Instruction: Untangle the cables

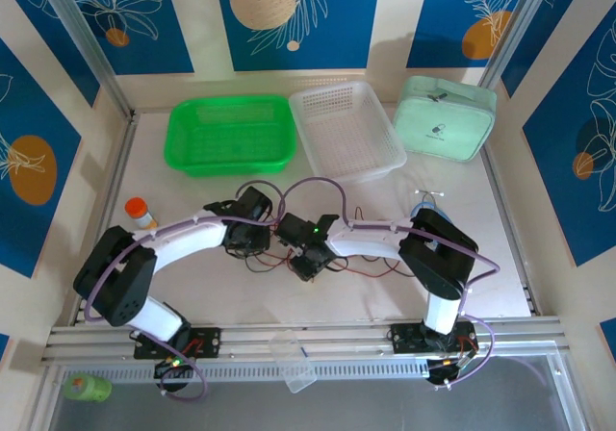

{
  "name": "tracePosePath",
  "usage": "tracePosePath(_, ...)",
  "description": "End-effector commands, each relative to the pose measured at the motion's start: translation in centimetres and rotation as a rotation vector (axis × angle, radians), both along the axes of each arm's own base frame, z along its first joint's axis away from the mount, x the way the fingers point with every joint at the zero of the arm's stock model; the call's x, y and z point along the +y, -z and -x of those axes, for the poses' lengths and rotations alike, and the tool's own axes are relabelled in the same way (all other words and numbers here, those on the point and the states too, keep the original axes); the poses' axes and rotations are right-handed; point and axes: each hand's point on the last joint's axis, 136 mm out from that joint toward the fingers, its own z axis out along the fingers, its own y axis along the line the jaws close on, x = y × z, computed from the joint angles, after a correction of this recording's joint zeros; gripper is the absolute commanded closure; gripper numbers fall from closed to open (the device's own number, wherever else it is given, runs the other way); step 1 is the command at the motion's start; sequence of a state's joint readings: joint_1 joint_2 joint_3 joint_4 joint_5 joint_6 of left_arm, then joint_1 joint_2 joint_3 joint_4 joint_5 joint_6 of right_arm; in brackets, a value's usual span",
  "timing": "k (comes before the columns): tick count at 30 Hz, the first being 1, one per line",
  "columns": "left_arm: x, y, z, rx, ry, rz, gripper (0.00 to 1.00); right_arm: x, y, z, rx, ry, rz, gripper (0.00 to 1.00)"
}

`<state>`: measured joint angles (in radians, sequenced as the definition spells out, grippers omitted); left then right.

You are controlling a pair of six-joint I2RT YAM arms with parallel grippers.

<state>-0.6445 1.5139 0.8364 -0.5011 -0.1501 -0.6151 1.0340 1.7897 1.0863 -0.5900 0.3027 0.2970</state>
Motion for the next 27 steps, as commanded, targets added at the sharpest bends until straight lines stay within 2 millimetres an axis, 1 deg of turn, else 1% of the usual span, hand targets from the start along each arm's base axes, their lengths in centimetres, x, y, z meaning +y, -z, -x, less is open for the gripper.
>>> tracePosePath(1, 0.8, 0.2, -0.7, -0.028, -0.059, -0.042, 0.44, 0.4, -0.5, -0.7, -0.042, 0.016, -0.022, 0.69)
tracePosePath(6, 2.0, 1.2, -0.5, -0.022, -0.091, -0.077, 0.45, 0.3, -2.1, -0.7, -0.058, 0.027, -0.045, 0.79)
tracePosePath(7, 2.2, 1.4, -0.4, -0.019, -0.096, -0.084, 0.46, 0.3, -2.5, -0.7, -0.063, 0.027, -0.052, 0.79)
tracePosePath(8, 2.6, 1.6, -0.3, -0.018, -0.103, -0.092, 0.50, 0.3, -3.0, -0.8, -0.069, 0.030, -0.060, 0.83)
tracePosePath(10, 3.1, 2.0, -0.2, -0.015, -0.113, -0.102, 0.59, 0.1, -4.1, -0.8, -0.082, 0.031, -0.077, 0.96)
tracePosePath(11, 3.4, 2.3, 0.0, -0.012, -0.120, -0.104, 0.64, 0.1, -4.7, -0.7, -0.087, 0.030, -0.084, 1.00)
tracePosePath(13, 3.9, 2.6, 0.2, -0.005, -0.131, -0.103, 0.68, 0.1, -6.0, -0.6, -0.094, 0.027, -0.106, 1.00)
tracePosePath(16, 4.2, 3.1, 0.3, 0.001, -0.136, -0.102, 0.75, 0.1, -8.8, -0.4, -0.117, 0.017, -0.164, 1.00)
tracePosePath(18, 4.2, 3.4, 0.3, 0.006, -0.138, -0.101, 0.79, 0.1, -11.1, -0.3, -0.140, 0.012, -0.218, 1.00)
tracePosePath(22, 4.3, 3.9, 0.4, 0.016, -0.139, -0.103, 0.81, -0.4, -16.2, -0.5, -0.195, 0.017, -0.335, 1.00)
tracePosePath(25, 4.3, 4.3, 0.6, 0.025, -0.141, -0.103, 0.81, -1.3, -20.4, -0.8, -0.255, 0.039, -0.443, 1.00)
tracePosePath(27, 4.4, 4.5, 0.6, 0.029, -0.142, -0.105, 0.81, -2.3, -23.1, -1.1, -0.291, 0.064, -0.515, 1.00)
